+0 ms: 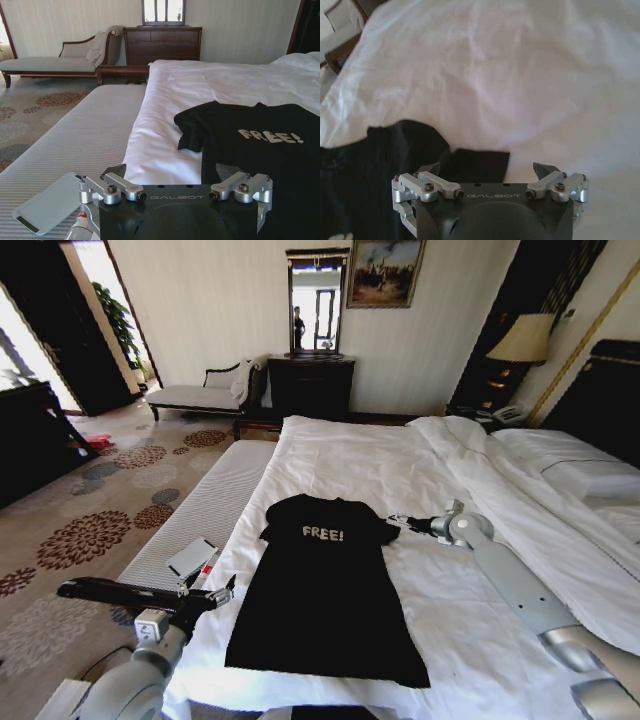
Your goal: Fold the clothes on the bed.
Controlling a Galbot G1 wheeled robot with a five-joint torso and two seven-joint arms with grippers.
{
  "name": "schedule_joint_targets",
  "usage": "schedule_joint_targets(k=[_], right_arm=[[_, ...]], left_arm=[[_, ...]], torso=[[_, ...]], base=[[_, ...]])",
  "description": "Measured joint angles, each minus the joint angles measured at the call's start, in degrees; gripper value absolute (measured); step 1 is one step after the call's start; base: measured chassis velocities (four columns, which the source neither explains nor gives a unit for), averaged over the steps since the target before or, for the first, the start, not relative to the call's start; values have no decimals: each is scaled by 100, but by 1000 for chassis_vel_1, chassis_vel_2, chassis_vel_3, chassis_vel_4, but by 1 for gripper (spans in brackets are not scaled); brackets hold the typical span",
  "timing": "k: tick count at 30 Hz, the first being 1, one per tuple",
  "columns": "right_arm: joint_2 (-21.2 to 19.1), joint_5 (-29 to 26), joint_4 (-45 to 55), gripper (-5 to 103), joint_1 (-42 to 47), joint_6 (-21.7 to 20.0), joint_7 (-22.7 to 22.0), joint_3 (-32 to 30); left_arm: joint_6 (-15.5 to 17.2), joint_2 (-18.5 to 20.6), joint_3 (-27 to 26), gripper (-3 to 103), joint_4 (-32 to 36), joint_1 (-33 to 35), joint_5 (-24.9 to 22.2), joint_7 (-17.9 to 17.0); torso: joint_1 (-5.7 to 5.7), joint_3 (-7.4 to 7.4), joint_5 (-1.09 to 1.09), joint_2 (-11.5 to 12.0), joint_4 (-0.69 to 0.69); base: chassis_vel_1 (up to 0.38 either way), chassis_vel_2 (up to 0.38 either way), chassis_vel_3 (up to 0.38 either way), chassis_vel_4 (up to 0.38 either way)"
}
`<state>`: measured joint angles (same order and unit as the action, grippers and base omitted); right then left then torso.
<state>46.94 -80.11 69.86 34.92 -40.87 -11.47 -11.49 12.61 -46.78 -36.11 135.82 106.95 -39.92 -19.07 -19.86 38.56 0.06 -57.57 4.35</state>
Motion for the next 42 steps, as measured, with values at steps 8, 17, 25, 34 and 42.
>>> schedule_joint_targets(k=[8, 17, 25, 34, 42], right_arm=[[14, 130, -49, 100, 79, 16, 99, -120], [164, 188, -506, 100, -238, 70, 291, 130], [366, 312, -914, 100, -500, 113, 381, 379], [463, 310, -943, 100, -497, 102, 386, 400], [564, 408, -878, 74, -384, 77, 397, 364]], left_arm=[[-14, -8, -41, 100, 19, 30, 1, 7], [-15, 31, -114, 100, 53, 104, -7, 5], [-15, 4, -182, 100, 71, 147, -36, 2], [-16, 22, -164, 100, 43, 86, -89, 0], [-14, 25, -169, 100, 33, 63, -144, -8]], torso=[[0, -1, -9, 0, -2], [0, 0, -7, 0, -4], [-1, 0, -6, 0, -4], [-1, 0, -6, 0, -3], [0, 0, -6, 0, -3]], base=[[0, 0, 0, 0], [0, 0, 0, 0], [0, 0, 0, 0], [0, 0, 0, 0], [0, 0, 0, 0]])
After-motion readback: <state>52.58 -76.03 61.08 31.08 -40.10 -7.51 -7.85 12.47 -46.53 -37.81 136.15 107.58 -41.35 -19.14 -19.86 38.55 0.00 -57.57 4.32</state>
